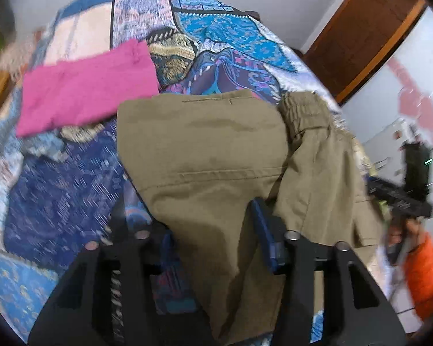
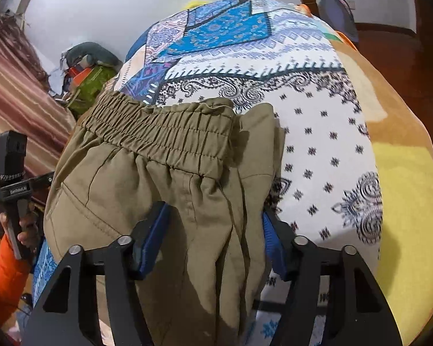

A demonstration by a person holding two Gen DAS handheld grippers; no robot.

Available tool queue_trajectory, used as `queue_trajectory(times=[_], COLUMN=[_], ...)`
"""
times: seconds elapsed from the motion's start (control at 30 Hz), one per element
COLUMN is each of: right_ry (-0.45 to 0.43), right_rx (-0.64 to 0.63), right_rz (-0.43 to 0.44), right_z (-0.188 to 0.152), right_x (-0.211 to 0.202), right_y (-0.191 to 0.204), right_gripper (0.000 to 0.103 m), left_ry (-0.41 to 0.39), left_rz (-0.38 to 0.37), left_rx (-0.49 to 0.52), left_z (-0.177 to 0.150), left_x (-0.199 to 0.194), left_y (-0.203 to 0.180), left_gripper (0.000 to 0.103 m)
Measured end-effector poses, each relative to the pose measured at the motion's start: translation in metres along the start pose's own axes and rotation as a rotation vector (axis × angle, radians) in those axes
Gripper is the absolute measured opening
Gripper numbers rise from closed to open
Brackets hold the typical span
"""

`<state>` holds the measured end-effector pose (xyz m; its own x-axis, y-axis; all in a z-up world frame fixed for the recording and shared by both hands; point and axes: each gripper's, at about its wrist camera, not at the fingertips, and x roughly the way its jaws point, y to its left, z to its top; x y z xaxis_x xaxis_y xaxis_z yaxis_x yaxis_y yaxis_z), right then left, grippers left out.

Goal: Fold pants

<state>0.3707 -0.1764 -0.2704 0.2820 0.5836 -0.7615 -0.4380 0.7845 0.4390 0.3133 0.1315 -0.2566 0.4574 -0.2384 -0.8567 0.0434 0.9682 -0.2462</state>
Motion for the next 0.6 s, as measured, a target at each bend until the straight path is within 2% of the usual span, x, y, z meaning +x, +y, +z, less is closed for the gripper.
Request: queue_trajectory(times=[0.07,0.13,0.17,0.23,0.43,0.6], right_ry=[-0.011,-0.029,-0.040,-0.068,-0.102,-0.135], right_rx=[-0.015,-0.029,-0.033,-0.057,-0.117,-0.165], right_rz=[-0.012,-0.020,-0.024,-0.048,-0.095,-0.109], right_z=[0.000,0.001,0.002,0.004,0.014,0.025], right_x=[-0.002,-0.006,-0.008,-0.013,-0.030,-0.050], right_y=[-0.001,0.001,0.001,0.008,0.024,0.042], right_gripper=[0.036,0.027,0.020,0.015,0.010,0.009], left_ry=[-0.011,-0.021,-0.023,-0.033,-0.053,-0.117], left_rz=[0.042,0.078,0.088,0.110,0.206,0.225], left_rx=[0.027,0.045,0.052,0.063,0.132,0.183], left_z=[0.001,0.002,0.003,0.003,0.005,0.013], left_x=[0.001,0.000,-0.001,-0.005,-0.023,-0.054], left_y=[-0.004,-0.008,-0.009,-0.012,-0.029,-0.046], left_gripper=[0.031,0.016,0.015,0.010,0.006,0.006])
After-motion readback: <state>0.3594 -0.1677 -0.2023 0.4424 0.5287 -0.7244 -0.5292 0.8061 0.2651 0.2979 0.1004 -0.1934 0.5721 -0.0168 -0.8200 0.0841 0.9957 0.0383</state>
